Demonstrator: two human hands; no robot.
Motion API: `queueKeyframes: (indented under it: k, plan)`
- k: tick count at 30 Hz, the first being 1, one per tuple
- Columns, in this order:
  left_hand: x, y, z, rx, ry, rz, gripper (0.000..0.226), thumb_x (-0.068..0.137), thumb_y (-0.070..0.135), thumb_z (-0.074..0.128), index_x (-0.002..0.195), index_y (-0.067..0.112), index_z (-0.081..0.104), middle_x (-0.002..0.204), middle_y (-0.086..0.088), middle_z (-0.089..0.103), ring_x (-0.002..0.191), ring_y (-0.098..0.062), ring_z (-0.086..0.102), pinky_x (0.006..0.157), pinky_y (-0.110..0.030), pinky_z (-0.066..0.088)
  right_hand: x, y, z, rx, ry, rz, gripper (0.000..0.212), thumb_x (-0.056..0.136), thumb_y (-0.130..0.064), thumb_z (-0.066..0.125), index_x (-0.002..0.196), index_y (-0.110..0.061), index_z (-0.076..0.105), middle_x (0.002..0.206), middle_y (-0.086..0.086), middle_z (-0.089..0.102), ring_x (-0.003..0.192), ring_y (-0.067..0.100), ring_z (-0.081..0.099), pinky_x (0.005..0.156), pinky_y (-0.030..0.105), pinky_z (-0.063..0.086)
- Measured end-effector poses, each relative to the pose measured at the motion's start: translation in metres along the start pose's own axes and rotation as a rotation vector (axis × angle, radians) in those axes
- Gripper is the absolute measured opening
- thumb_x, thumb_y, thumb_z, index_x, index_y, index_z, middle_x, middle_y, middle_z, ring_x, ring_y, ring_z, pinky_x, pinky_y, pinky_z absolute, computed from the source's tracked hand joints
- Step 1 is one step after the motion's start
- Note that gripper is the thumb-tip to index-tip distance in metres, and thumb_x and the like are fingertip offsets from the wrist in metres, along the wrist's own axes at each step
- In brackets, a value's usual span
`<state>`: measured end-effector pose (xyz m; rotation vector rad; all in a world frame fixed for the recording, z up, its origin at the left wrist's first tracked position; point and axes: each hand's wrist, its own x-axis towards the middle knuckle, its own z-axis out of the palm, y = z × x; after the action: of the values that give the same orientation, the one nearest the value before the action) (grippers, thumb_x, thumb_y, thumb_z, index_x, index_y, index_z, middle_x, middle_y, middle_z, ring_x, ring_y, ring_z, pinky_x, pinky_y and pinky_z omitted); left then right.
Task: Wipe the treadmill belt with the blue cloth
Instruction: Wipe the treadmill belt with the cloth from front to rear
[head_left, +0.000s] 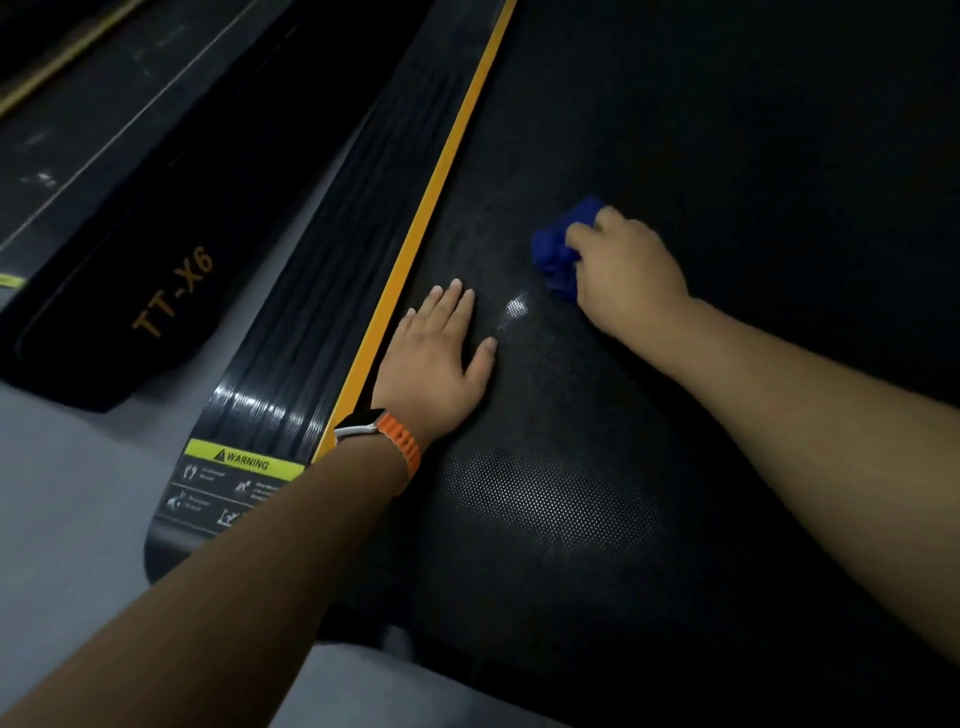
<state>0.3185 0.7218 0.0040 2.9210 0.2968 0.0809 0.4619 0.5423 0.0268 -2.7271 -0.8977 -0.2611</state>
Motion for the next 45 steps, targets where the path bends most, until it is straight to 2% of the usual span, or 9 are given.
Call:
queueKeyframes:
  k: [7, 14, 17, 21, 28, 33, 37, 40, 45]
  plan:
    - [-0.001, 0.000, 0.000, -0.022, 0.011, -0.026, 0.074, 0.098, 0.057, 0.030, 0.163, 0.020, 0.027, 0.171, 0.001, 0.020, 0.158, -0.014, 0.013, 0.128, -0.035, 0.007, -0.115, -0.018, -0.022, 0.182, -0.179, -0.437, 0.025, 0.084, -0.028, 0.046, 0.101, -0.021, 0.063, 0.097, 0.003, 0.053, 0.082, 0.027, 0.056, 0.064, 0.039, 0.052]
    - [-0.001, 0.002, -0.004, -0.046, 0.008, -0.039, 0.079, 0.095, 0.062, 0.025, 0.163, 0.022, 0.025, 0.171, 0.003, 0.018, 0.158, -0.012, 0.011, 0.129, -0.035, 0.006, -0.003, 0.033, -0.007, 0.029, 0.013, -0.036, 0.010, 0.088, -0.010, 0.056, 0.098, -0.010, 0.057, 0.100, 0.015, 0.052, 0.083, 0.036, 0.054, 0.068, 0.044, 0.049]
    - [-0.002, 0.003, -0.004, -0.040, -0.003, -0.037, 0.078, 0.096, 0.061, 0.027, 0.163, 0.023, 0.024, 0.171, 0.003, 0.018, 0.158, -0.013, 0.011, 0.129, -0.034, 0.006, -0.061, 0.012, -0.012, 0.080, 0.028, -0.124, 0.014, 0.080, -0.011, 0.060, 0.094, -0.013, 0.058, 0.097, 0.015, 0.053, 0.078, 0.038, 0.055, 0.065, 0.043, 0.048]
    - [-0.002, 0.005, -0.005, -0.043, -0.020, -0.043, 0.077, 0.096, 0.060, 0.028, 0.163, 0.023, 0.021, 0.171, 0.003, 0.016, 0.158, -0.013, 0.010, 0.128, -0.033, 0.005, -0.149, -0.012, -0.027, 0.210, -0.155, -0.364, 0.018, 0.080, -0.023, 0.061, 0.097, -0.022, 0.057, 0.095, 0.003, 0.050, 0.079, 0.026, 0.052, 0.058, 0.040, 0.052]
    - [-0.002, 0.007, -0.005, -0.039, 0.012, -0.048, 0.074, 0.098, 0.057, 0.031, 0.162, 0.021, 0.026, 0.170, 0.002, 0.021, 0.158, -0.014, 0.014, 0.126, -0.032, 0.006, -0.016, 0.040, -0.016, 0.027, -0.033, -0.101, 0.012, 0.085, -0.011, 0.057, 0.098, -0.011, 0.056, 0.098, 0.015, 0.052, 0.083, 0.039, 0.057, 0.065, 0.042, 0.048]
    - [-0.003, 0.007, -0.005, -0.045, -0.001, -0.049, 0.078, 0.095, 0.062, 0.027, 0.163, 0.022, 0.025, 0.171, 0.002, 0.020, 0.158, -0.014, 0.014, 0.126, -0.032, 0.006, -0.126, 0.021, -0.033, 0.088, -0.114, -0.308, 0.020, 0.079, -0.020, 0.058, 0.097, -0.019, 0.052, 0.094, 0.009, 0.048, 0.074, 0.032, 0.053, 0.057, 0.046, 0.052]
    - [-0.003, 0.009, -0.006, -0.045, 0.001, -0.052, 0.075, 0.097, 0.060, 0.030, 0.163, 0.023, 0.025, 0.171, 0.003, 0.020, 0.158, -0.013, 0.013, 0.127, -0.032, 0.005, -0.157, 0.020, -0.049, 0.151, -0.240, -0.453, 0.022, 0.080, -0.030, 0.058, 0.102, -0.025, 0.057, 0.092, -0.003, 0.048, 0.072, 0.017, 0.053, 0.050, 0.035, 0.052]
    - [-0.001, 0.009, -0.006, -0.040, 0.003, -0.054, 0.074, 0.098, 0.058, 0.032, 0.162, 0.023, 0.026, 0.170, 0.003, 0.020, 0.158, -0.013, 0.013, 0.127, -0.031, 0.005, -0.083, 0.016, -0.024, 0.092, -0.142, -0.402, 0.018, 0.084, -0.027, 0.052, 0.102, -0.022, 0.054, 0.097, 0.006, 0.048, 0.076, 0.033, 0.058, 0.058, 0.045, 0.053]
    - [-0.001, 0.008, -0.004, -0.011, 0.023, -0.047, 0.073, 0.098, 0.058, 0.035, 0.162, 0.023, 0.028, 0.170, 0.003, 0.022, 0.157, -0.013, 0.014, 0.127, -0.031, 0.006, 0.012, -0.016, 0.003, 0.041, -0.086, -0.106, 0.019, 0.084, -0.013, 0.059, 0.103, -0.014, 0.055, 0.104, 0.014, 0.051, 0.083, 0.037, 0.058, 0.058, 0.037, 0.038]
